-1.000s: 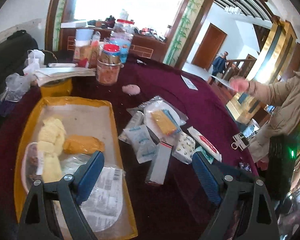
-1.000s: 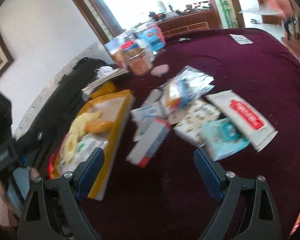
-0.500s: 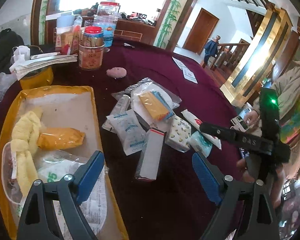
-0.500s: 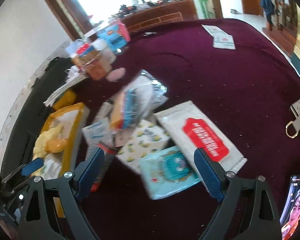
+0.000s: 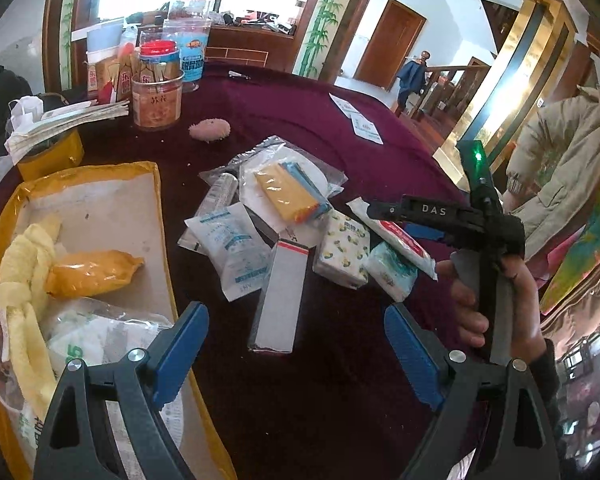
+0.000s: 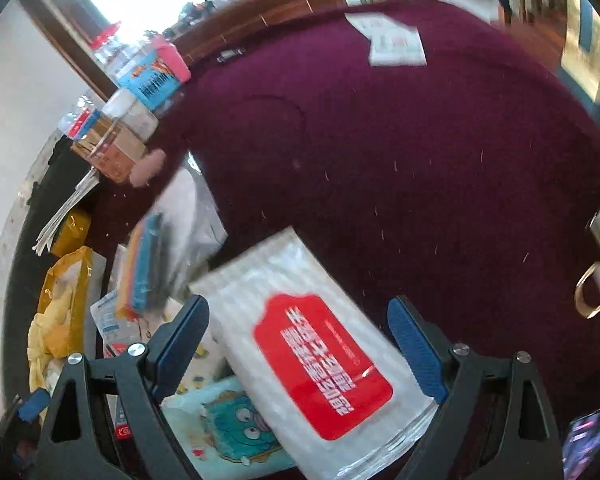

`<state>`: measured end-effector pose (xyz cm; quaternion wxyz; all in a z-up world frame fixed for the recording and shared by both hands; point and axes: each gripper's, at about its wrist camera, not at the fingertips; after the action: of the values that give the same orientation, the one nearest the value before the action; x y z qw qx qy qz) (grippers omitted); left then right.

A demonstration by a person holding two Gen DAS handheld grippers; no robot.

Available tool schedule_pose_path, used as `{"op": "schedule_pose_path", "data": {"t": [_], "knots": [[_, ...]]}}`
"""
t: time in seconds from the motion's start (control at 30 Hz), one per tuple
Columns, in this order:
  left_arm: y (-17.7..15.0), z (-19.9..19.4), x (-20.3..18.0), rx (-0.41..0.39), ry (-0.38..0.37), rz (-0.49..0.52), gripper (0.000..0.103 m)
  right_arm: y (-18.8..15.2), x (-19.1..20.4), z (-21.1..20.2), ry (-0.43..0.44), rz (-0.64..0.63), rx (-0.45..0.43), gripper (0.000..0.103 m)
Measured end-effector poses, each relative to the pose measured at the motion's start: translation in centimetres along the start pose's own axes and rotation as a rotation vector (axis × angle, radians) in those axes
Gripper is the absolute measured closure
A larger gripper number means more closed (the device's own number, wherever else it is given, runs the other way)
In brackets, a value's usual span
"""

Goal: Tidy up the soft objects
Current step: 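Grasp the grey tube box with left gripper while right gripper grasps the red-labelled wipe pack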

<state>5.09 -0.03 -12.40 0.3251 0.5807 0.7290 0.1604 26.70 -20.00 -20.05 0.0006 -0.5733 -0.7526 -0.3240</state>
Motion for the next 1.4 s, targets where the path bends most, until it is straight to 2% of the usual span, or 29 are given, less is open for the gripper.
{"op": "schedule_pose_path", "data": {"t": [0.17,0.3,0.43,0.53,0.6,0.63,0.67,0.7,0.73,0.77,0.83,0.9,1.0,1.2,1.33,1.4], "knots": [[-0.2,0.3,-0.4,0.016,0.002,0.008,0.011,-1.6,0.6,-0.9,0.069,-0.018,0.025,0.012],[0.3,0.5,-1.1,0.023,0.006,0.028,0.011,-3.5,1.9,-1.3,0.045,-0.076,0.026,0.017],[0.7,1.8,-1.9,0.06,0.032,0.064,0.011,-4.0,1.1,-2.0,0.022,-0.045,-0.002,0.045],[1.3,3.4,-2.4,0.097,0.058,0.086,0.013,-4.1,0.5,-2.2,0.051,-0.004,-0.018,0.047],[1.5,4.3,-2.6,0.117,0.07,0.101,0.02,-4.2,0.6,-2.2,0.062,-0.005,-0.033,0.05],[1.7,5.0,-2.7,0.129,0.084,0.105,0.028,-4.4,0.7,-2.3,0.069,-0.007,-0.038,0.051],[1.7,5.5,-2.7,0.138,0.096,0.115,0.043,-4.7,0.9,-2.4,0.065,-0.006,-0.044,0.052],[1.8,6.1,-2.8,0.153,0.11,0.126,0.051,-4.9,1.1,-2.5,0.061,-0.008,-0.055,0.053],[1.8,6.8,-2.8,0.177,0.124,0.137,0.065,-5.2,1.3,-2.9,0.06,-0.012,-0.075,0.054],[1.7,7.7,-2.7,0.216,0.135,0.145,0.075,-5.5,1.5,-3.3,0.056,-0.01,-0.095,0.058],[1.6,9.3,-2.5,0.274,0.157,0.154,0.076,-6.1,1.8,-4.0,0.058,0.003,-0.122,0.061],[1.4,10.5,-2.0,0.299,0.161,0.148,0.076,-6.6,2.0,-4.1,0.051,0.003,-0.123,0.071],[0.8,9.8,-1.6,0.266,0.162,0.123,0.076,-7.5,2.2,-4.5,0.054,0.028,-0.126,0.08],[-1.1,5.2,-0.9,0.173,0.046,0.047,0.076,-9.5,4.8,-8.1,0.053,0.012,-0.203,0.082],[-1.8,0.9,0.6,0.116,-0.069,-0.037,0.076,-10.1,8.7,-10.1,0.172,-0.052,-0.214,0.082],[-0.9,-1.2,1.4,0.086,-0.124,-0.073,0.076,-10.2,10.7,-10.4,0.244,-0.074,-0.204,0.081]]}}
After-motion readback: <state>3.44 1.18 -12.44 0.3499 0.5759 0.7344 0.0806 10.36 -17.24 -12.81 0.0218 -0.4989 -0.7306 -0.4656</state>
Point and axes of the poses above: each gripper's, at about its wrist camera, not at the fingertips, and z roughly the way its jaws point, x to its left, y to its top, and after that the axes turned 1 degree about -x, right-handed
